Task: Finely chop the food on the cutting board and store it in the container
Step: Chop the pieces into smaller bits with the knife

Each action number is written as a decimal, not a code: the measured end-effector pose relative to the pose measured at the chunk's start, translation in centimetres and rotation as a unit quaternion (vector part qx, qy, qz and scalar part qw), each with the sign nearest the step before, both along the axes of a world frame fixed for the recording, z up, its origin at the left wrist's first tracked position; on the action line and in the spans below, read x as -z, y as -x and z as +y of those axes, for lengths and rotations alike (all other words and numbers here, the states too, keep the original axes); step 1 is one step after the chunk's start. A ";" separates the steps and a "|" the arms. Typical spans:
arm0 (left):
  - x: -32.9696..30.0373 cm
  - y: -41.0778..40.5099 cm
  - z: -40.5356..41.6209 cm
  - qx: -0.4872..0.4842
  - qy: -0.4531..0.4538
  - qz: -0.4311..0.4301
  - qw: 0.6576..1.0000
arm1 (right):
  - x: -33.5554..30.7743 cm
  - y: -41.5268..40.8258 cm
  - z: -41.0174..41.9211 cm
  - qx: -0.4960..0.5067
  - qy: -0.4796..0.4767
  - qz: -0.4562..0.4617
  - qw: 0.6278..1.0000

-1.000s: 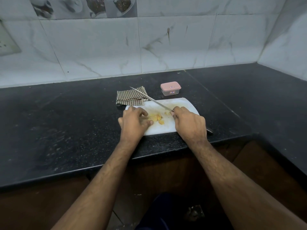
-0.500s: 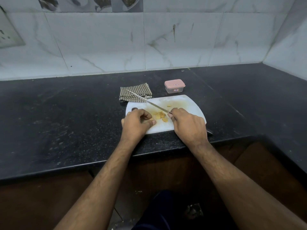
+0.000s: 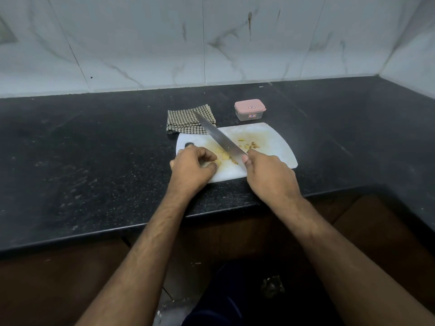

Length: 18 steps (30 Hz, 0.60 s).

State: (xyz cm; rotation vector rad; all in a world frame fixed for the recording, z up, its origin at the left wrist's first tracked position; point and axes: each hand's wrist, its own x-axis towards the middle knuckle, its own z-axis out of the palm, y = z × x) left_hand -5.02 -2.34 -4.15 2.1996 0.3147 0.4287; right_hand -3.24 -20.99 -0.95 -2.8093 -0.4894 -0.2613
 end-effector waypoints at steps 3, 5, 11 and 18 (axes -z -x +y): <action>0.0 0.0 0.0 0.002 -0.007 0.002 1.000 | -1.2 0.2 -0.1 0.003 -0.003 0.050 0.999; -0.1 0.1 0.0 0.004 -0.008 0.002 1.000 | -1.9 0.6 0.0 -0.004 0.006 0.062 0.998; -0.3 0.2 -0.3 0.000 -0.024 -0.003 1.000 | -2.8 1.5 0.9 -0.029 0.053 0.113 0.992; -0.4 0.3 -0.4 -0.006 -0.057 -0.005 0.998 | -3.2 1.4 1.6 -0.029 0.082 0.142 0.986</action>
